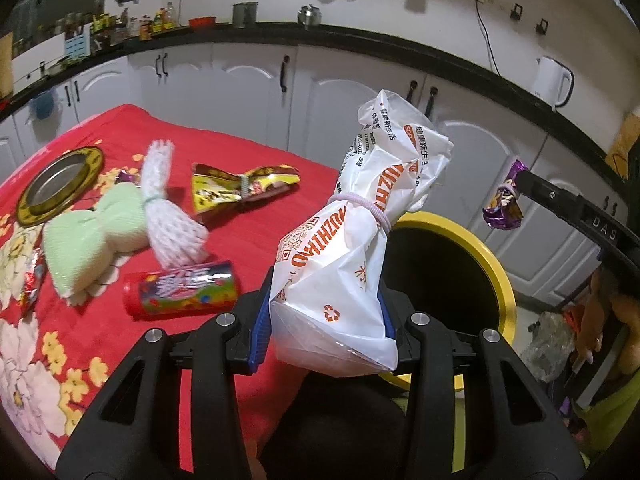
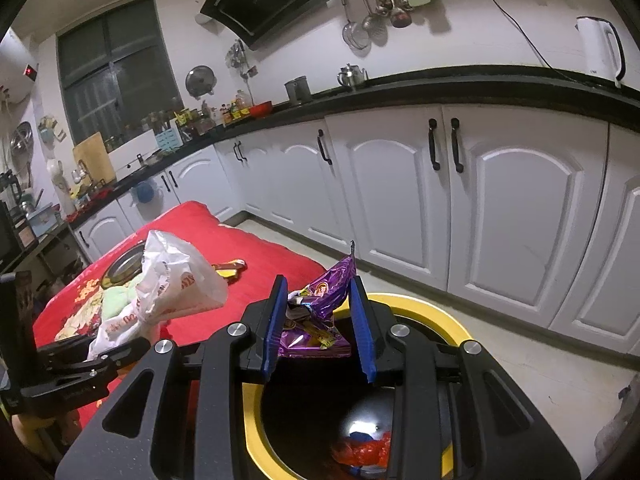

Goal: Collect trash
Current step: 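Open both tools to drop the bundle and wrapper into the bin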

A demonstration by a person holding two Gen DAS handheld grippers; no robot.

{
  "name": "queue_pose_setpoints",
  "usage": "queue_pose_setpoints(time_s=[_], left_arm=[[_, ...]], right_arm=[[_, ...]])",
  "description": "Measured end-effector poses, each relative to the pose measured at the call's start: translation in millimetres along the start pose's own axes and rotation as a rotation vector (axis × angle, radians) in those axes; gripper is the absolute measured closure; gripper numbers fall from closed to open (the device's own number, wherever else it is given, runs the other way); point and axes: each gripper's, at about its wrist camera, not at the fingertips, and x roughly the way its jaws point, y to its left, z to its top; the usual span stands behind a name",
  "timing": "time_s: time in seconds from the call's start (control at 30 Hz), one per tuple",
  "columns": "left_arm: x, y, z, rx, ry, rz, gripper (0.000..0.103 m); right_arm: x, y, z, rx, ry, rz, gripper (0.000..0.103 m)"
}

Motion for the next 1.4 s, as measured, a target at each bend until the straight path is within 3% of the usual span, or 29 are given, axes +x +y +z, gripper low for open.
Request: queue_pose_setpoints(time_s=[0.73,1.1,1.27,1.4], left_arm=[[49,-50,-21,0.117,0.149,-0.018,0.067],[62,-56,-21,0.104,0.178,-0.037,0.065],[65,-56,-22,0.082,0.18,-0.043,0.054],[68,-54,-22,0.062,0.177,-0.057,0.046]], right_arm=[[3,-29,-14,0.018,0.056,-0.024,0.073],[20,-46,-25,0.062,0.128,-0.022,0.07],[18,-54,-26,0.092,0.127,-0.043,0.053],[16,-63,-23,0.107,0.116,-0.082,0.052]])
